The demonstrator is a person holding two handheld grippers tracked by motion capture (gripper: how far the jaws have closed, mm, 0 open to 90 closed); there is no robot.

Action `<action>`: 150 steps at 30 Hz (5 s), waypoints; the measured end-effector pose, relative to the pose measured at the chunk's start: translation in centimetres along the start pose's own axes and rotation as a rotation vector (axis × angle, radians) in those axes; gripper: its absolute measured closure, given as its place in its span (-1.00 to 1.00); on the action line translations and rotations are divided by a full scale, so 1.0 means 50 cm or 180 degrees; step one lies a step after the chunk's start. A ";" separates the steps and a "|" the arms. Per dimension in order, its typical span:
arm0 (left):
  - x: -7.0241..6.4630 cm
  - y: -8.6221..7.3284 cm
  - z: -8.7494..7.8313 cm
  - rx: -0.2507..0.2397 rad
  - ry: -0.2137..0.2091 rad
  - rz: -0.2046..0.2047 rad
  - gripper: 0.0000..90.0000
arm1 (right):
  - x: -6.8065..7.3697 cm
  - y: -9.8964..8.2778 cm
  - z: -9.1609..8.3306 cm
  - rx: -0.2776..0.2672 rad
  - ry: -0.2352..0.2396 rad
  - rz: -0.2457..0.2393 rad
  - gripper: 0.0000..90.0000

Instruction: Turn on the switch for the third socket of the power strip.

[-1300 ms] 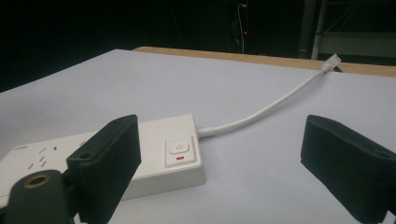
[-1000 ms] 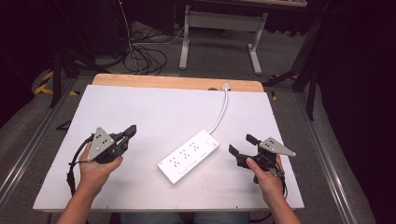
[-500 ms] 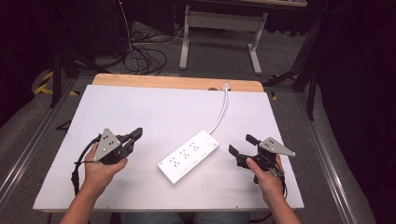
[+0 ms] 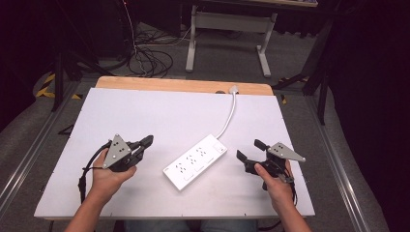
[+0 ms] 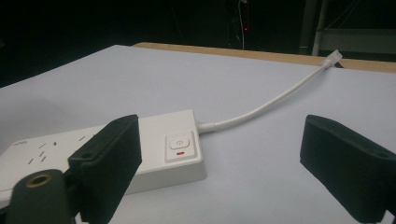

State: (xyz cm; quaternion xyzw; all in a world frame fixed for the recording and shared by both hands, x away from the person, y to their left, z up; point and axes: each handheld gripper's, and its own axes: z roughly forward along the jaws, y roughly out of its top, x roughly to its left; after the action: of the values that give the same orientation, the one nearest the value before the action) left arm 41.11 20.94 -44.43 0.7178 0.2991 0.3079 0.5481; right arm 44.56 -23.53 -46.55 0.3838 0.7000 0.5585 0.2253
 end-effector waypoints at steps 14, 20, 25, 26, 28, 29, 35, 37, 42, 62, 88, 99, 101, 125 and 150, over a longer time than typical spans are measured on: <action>-0.012 0.000 0.010 0.0047 -0.0123 0.0052 1.00 | -0.002 -0.001 -0.002 -0.0004 -0.0020 0.0007 -0.71; -0.017 0.002 0.013 0.0049 -0.0175 0.0058 1.00 | -0.002 -0.001 -0.003 0.0002 -0.0025 0.0007 -0.71; -0.020 0.002 0.017 0.0067 -0.0239 0.0098 1.00 | -0.003 -0.002 -0.004 0.0008 -0.0038 0.0008 -0.71; -0.022 0.002 0.018 0.0077 -0.0267 0.0095 1.00 | -0.003 -0.002 -0.005 0.0009 -0.0038 0.0013 -0.71; -0.024 0.002 0.021 0.0094 -0.0296 0.0125 1.00 | -0.003 -0.002 -0.006 0.0006 -0.0045 0.0017 -0.71; -0.025 0.002 0.022 0.0101 -0.0308 0.0128 1.00 | -0.004 -0.003 -0.007 0.0005 -0.0049 0.0018 -0.71; -0.032 0.002 0.028 0.0145 -0.0386 0.0190 0.99 | -0.005 -0.004 -0.009 0.0017 -0.0063 0.0019 -0.71; -0.036 0.002 0.031 0.0150 -0.0405 0.0176 1.00 | -0.005 -0.004 -0.010 0.0018 -0.0069 0.0021 -0.71; -0.042 0.005 0.036 0.0157 -0.0424 0.0212 1.00 | -0.005 -0.006 -0.010 0.0026 -0.0069 0.0014 -0.71; -0.062 0.003 0.058 0.0288 -0.0576 0.0348 1.00 | -0.008 -0.009 -0.018 0.0031 -0.0105 0.0022 -0.71; -0.109 -0.009 0.094 0.0559 -0.0827 0.0570 1.00 | -0.008 -0.012 -0.017 0.0057 -0.0110 0.0028 -0.71; -0.127 -0.017 0.107 0.0666 -0.0953 0.0676 1.00 | -0.007 -0.012 -0.017 0.0065 -0.0117 0.0022 -0.70; -0.132 -0.020 0.110 0.0707 -0.0979 0.0707 1.00 | -0.007 -0.012 -0.017 0.0066 -0.0116 0.0023 -0.70; -0.166 -0.041 0.132 0.0945 -0.1193 0.0884 1.00 | -0.007 -0.013 -0.016 0.0075 -0.0118 0.0024 -0.70; -0.175 -0.041 0.138 0.0902 -0.1212 0.0898 0.99 | -0.008 -0.013 -0.019 0.0067 -0.0127 0.0019 -0.70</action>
State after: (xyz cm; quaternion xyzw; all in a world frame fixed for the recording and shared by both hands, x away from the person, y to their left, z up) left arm 40.71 10.53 -48.88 0.8668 0.1278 0.1959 0.4404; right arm 43.91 -24.47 -46.98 0.3993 0.7000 0.5441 0.2336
